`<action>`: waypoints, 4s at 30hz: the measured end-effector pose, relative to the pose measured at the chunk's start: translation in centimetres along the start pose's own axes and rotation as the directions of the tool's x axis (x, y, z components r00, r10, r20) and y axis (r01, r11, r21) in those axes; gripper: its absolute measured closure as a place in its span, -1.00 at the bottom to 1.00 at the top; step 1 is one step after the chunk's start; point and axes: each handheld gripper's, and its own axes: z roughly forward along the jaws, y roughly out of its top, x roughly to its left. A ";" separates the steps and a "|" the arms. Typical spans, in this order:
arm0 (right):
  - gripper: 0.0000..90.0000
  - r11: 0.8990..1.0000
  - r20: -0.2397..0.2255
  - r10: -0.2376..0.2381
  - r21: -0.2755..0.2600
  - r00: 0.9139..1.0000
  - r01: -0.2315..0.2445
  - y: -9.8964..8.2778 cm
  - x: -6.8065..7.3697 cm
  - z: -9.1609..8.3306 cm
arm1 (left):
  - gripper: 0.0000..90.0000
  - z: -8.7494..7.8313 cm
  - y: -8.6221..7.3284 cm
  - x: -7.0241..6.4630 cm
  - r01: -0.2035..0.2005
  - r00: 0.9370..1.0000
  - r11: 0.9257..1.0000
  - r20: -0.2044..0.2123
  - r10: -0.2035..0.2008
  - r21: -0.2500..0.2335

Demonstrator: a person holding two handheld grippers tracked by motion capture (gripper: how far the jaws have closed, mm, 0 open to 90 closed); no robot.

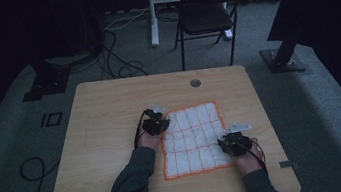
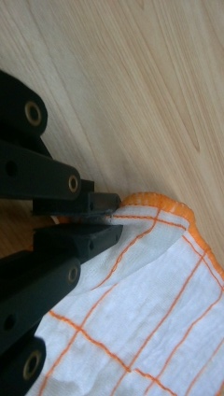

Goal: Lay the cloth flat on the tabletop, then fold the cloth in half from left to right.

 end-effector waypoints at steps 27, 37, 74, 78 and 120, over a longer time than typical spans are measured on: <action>0.51 1.000 0.003 -0.003 0.001 1.000 0.003 0.0 0.0 0.0 | 0.30 -5.5 -3.2 -1.0 0.052 0.999 0.995 -0.007 -0.053 -0.085; 0.46 1.000 0.003 -0.005 0.002 1.000 0.005 0.0 0.1 -0.1 | 0.78 -4.2 -4.7 -1.8 0.045 0.998 0.999 0.040 -0.045 -0.007; 0.26 0.999 0.015 -0.005 -0.049 1.000 0.006 0.0 -0.2 -1.0 | 0.35 -9.6 -6.4 2.6 0.106 0.994 0.990 -0.005 -0.107 -0.096; 0.26 0.999 0.016 -0.004 -0.051 1.000 0.004 0.0 -0.2 -1.0 | 0.34 -10.1 -7.2 2.3 0.103 0.995 0.989 -0.005 -0.104 -0.101; 0.25 0.999 0.009 0.013 -0.050 1.000 -0.013 -0.3 -0.3 -0.8 | 0.35 -7.7 -6.7 1.4 0.126 0.992 0.989 0.001 -0.126 -0.073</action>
